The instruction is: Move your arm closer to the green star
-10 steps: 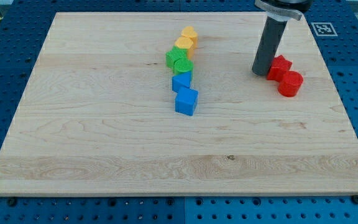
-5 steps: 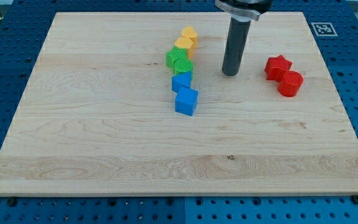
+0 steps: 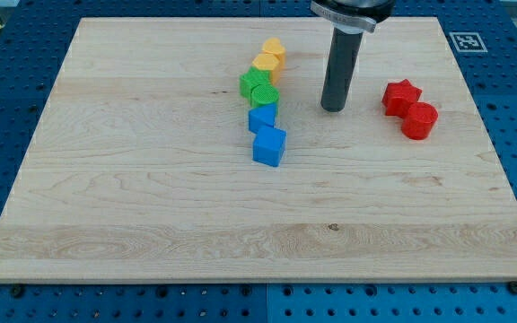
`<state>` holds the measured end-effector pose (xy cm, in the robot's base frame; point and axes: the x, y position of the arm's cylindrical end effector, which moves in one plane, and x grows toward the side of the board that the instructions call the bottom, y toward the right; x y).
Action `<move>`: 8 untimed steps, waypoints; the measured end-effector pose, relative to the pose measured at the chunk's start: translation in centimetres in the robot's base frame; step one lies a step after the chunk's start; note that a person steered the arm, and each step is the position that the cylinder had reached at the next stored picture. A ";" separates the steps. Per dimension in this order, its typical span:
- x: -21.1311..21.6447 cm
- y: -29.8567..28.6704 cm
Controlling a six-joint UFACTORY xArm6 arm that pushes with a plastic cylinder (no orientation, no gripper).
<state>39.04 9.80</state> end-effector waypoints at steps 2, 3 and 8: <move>0.2 0.0; -0.6 -0.4; -15.7 -6.2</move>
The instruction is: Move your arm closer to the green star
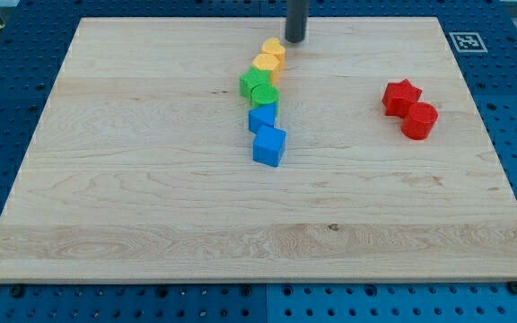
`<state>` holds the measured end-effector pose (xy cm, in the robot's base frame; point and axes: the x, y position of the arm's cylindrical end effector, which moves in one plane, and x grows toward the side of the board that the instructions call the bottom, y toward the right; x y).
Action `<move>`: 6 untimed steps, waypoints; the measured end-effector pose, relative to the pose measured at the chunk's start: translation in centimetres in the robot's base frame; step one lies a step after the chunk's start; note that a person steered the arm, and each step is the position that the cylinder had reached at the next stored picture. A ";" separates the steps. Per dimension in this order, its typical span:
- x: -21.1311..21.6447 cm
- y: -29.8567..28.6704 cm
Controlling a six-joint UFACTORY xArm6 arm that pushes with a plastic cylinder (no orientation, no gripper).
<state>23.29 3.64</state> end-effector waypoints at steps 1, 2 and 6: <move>-0.1 -4.6; 1.8 -8.0; 13.3 -8.4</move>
